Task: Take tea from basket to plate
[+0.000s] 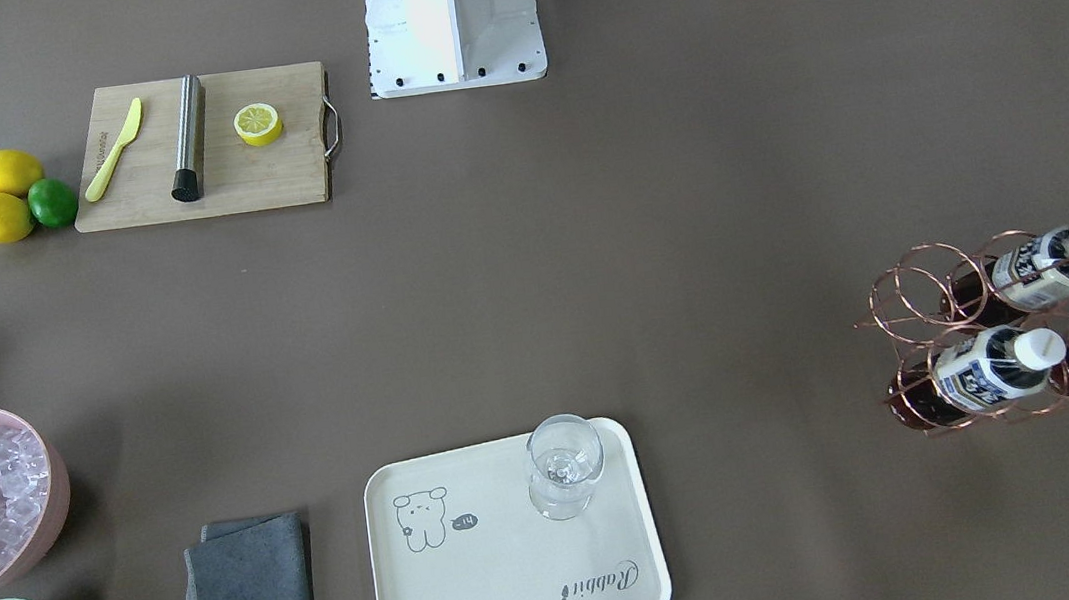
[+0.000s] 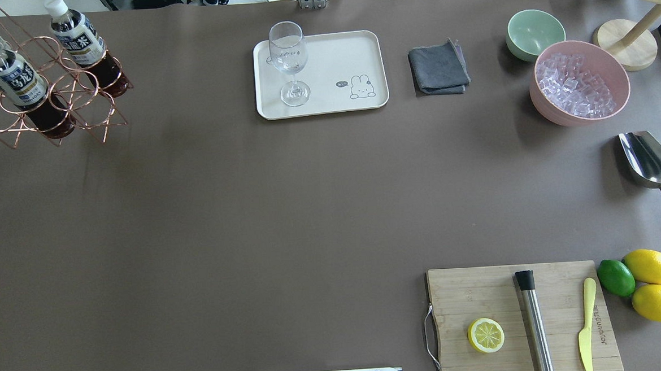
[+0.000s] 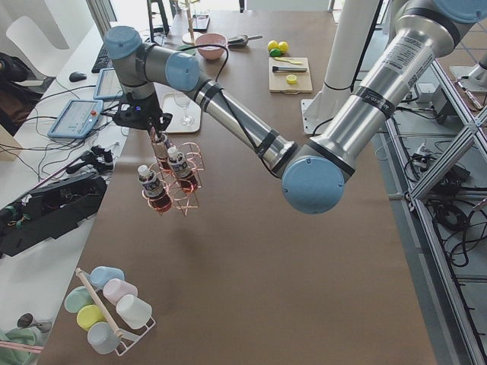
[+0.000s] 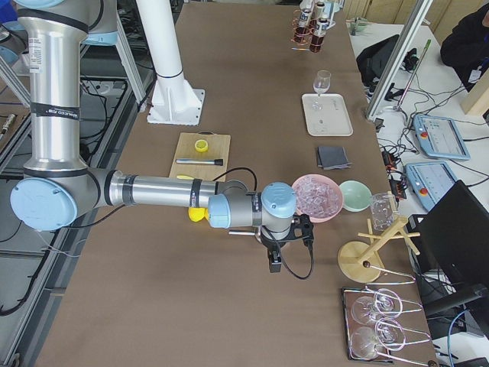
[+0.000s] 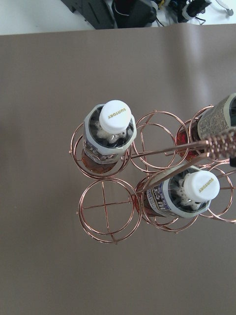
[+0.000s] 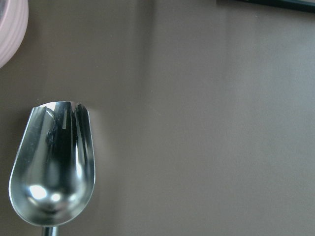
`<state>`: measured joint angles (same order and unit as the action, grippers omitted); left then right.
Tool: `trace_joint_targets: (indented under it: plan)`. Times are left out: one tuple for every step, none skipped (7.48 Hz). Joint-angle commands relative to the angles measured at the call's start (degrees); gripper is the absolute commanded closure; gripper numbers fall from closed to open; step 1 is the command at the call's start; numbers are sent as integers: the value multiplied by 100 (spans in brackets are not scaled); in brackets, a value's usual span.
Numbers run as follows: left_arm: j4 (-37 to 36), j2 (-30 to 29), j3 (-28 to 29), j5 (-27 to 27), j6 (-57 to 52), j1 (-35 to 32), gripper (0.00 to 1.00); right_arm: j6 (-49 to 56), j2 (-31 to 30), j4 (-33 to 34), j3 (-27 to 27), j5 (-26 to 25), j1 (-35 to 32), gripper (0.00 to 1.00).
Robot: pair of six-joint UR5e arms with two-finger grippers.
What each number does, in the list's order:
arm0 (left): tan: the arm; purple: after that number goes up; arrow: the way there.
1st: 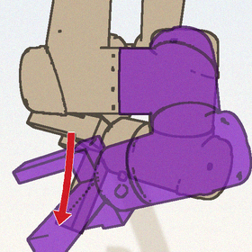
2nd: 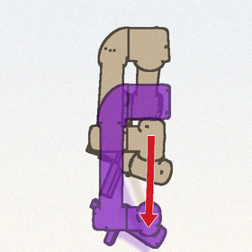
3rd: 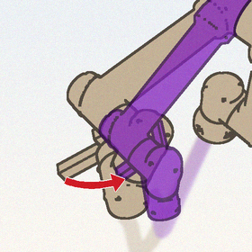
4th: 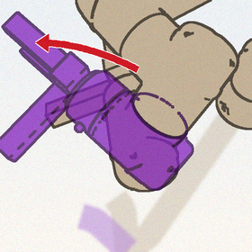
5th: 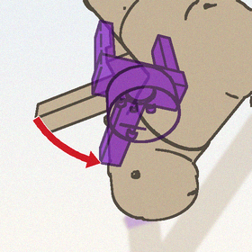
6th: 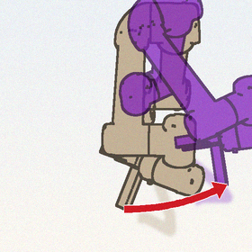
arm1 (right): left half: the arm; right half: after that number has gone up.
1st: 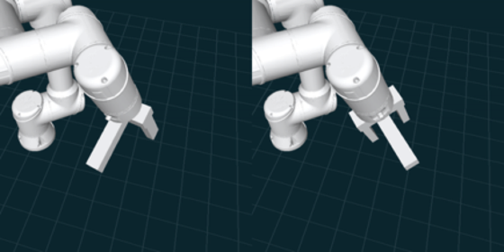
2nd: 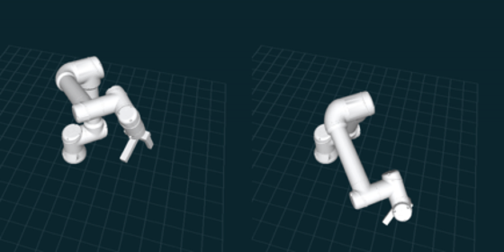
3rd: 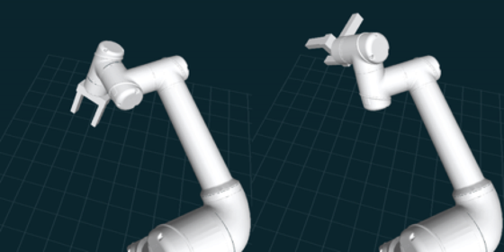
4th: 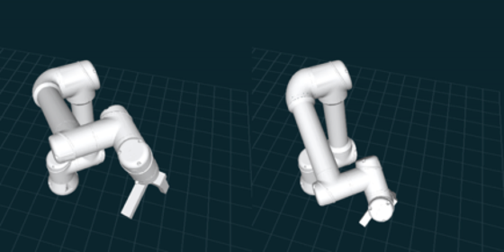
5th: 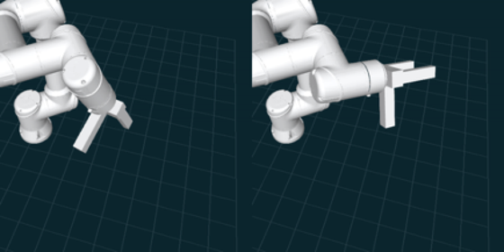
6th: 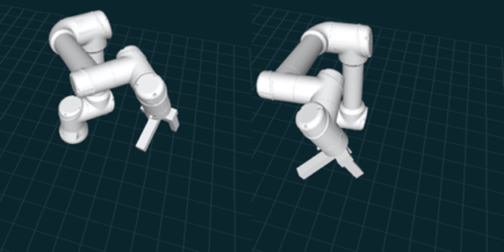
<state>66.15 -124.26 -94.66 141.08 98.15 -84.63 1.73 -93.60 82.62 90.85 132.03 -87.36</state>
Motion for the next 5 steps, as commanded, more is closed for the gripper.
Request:
trace_joint_targets:
  plan:
    - [-796, -46, -1394, 16, 650, 621, 100, 214, 0, 0, -129, -2, -123, 0]
    - [-796, -229, -1589, -18, 1105, 1041, 100, 214, 0, 0, -146, -28, -115, 0]
    - [-805, -570, -1634, -36, 1641, 1445, 100, 214, 9, 0, -155, -20, -115, 0]
    - [-805, -825, -1635, -36, 2003, 1745, 100, 214, 9, 0, -146, -20, -115, 0]
    - [-805, -1054, -1626, -36, 2363, 2027, 100, 222, 0, -9, -146, -2, -115, 0]
